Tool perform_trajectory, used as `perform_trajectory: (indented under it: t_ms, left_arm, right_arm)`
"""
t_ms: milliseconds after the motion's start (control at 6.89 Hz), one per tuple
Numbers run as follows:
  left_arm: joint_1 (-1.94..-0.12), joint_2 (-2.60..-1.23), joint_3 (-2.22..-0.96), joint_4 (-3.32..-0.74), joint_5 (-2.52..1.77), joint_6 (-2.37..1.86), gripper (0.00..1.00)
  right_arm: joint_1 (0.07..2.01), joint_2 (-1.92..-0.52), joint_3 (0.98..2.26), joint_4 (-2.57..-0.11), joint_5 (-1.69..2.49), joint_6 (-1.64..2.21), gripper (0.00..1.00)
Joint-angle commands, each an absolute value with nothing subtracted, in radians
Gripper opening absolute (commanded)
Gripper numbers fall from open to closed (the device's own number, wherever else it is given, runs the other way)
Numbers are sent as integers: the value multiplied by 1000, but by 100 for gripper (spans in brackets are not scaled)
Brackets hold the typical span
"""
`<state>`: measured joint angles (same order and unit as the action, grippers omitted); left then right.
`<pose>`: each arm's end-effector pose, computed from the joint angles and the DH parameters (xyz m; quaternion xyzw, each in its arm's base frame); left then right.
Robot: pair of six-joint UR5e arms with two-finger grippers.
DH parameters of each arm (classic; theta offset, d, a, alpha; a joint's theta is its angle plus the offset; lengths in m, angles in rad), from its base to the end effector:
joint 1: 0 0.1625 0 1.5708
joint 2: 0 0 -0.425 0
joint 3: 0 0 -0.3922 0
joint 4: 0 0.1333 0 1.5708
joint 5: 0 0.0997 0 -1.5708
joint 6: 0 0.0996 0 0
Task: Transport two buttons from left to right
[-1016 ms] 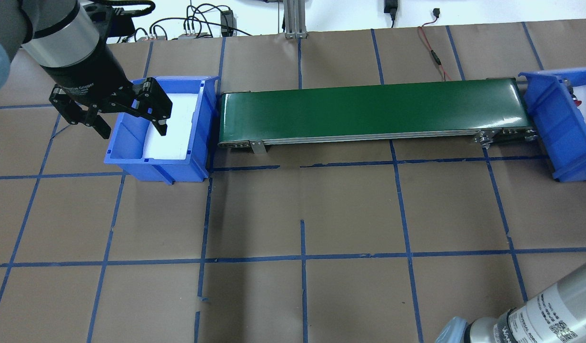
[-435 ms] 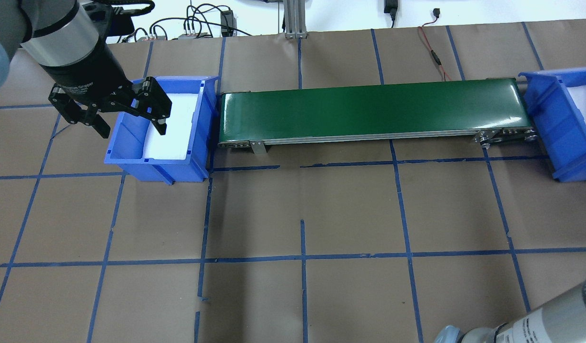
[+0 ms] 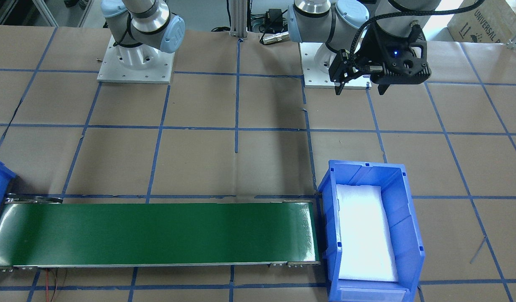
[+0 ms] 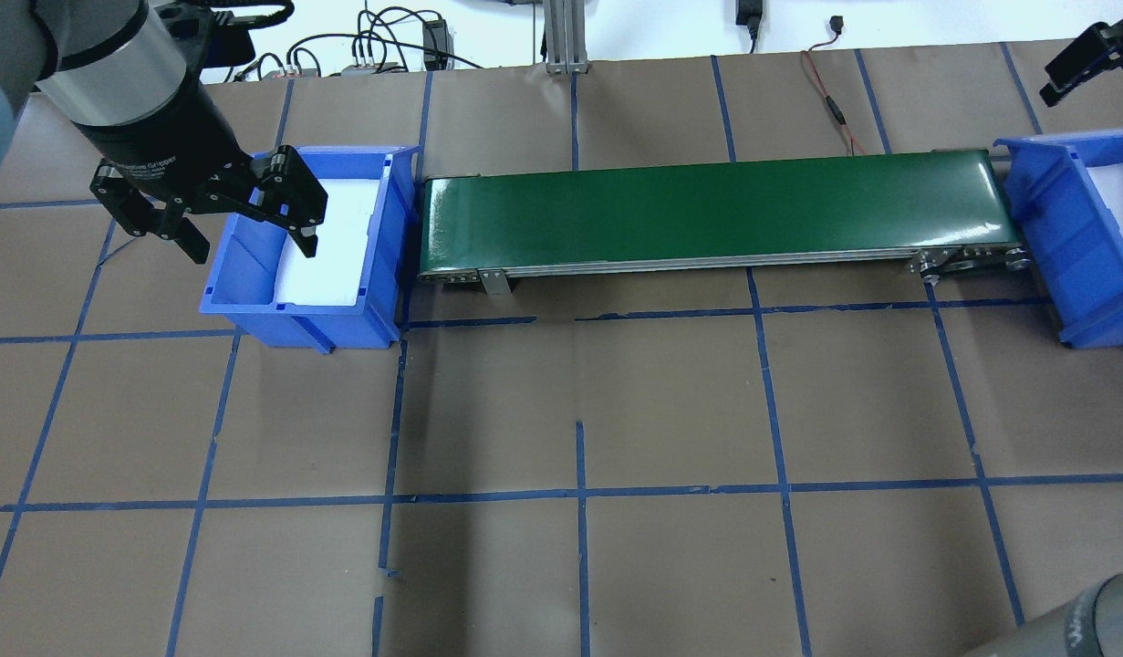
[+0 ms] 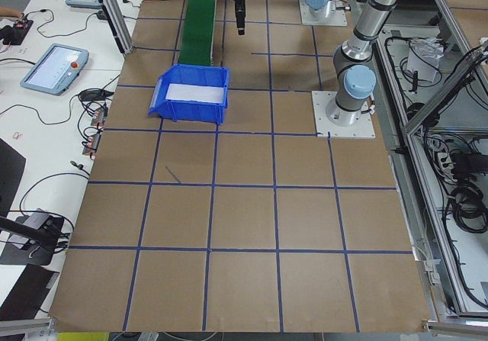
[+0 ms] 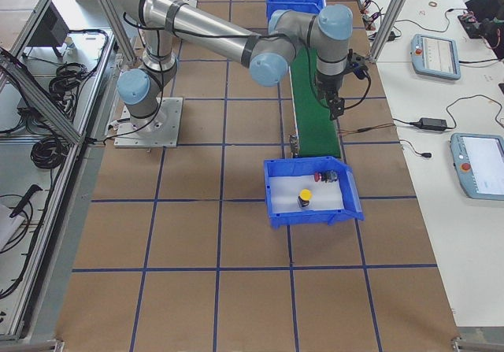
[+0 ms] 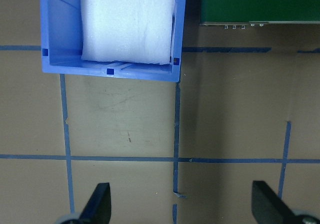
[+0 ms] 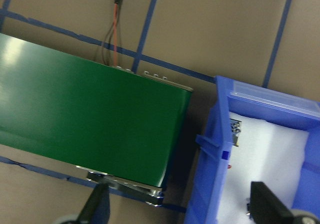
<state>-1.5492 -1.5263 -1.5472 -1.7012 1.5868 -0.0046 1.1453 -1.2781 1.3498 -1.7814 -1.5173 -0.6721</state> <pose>-0.1216 -0.4684 0.5082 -0.0128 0.9994 0.0312 0.0077 -0.1323 -0.6277 0.4566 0.1245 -0.9894 0.0731 0.0134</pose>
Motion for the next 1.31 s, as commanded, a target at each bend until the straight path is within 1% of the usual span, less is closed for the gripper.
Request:
perform_trajectory:
  t_ms: [0, 290, 435, 871, 1161]
  left_arm:
    - [-1551, -1526, -1549, -1701, 1585, -6, 100]
    - [-1551, -1526, -1548, -1701, 1586, -6, 100]
    - [-1551, -1526, -1548, -1701, 1586, -6, 100]
    - [-1551, -1526, -1549, -1701, 1586, -6, 100]
    - [-1549, -1526, -1548, -1701, 1586, -6, 100]
  right_arm:
    - [1269, -1368, 1388, -1654, -1523, -414, 100]
    - [1372, -1422, 1472, -1663, -1532, -196, 100]
    - [1418, -1439, 1491, -1669, -1584, -137, 100]
    - [1566, -1457, 1493, -1667, -1609, 62, 100]
    - [1575, -1456, 1497, -1666, -1609, 75, 100]
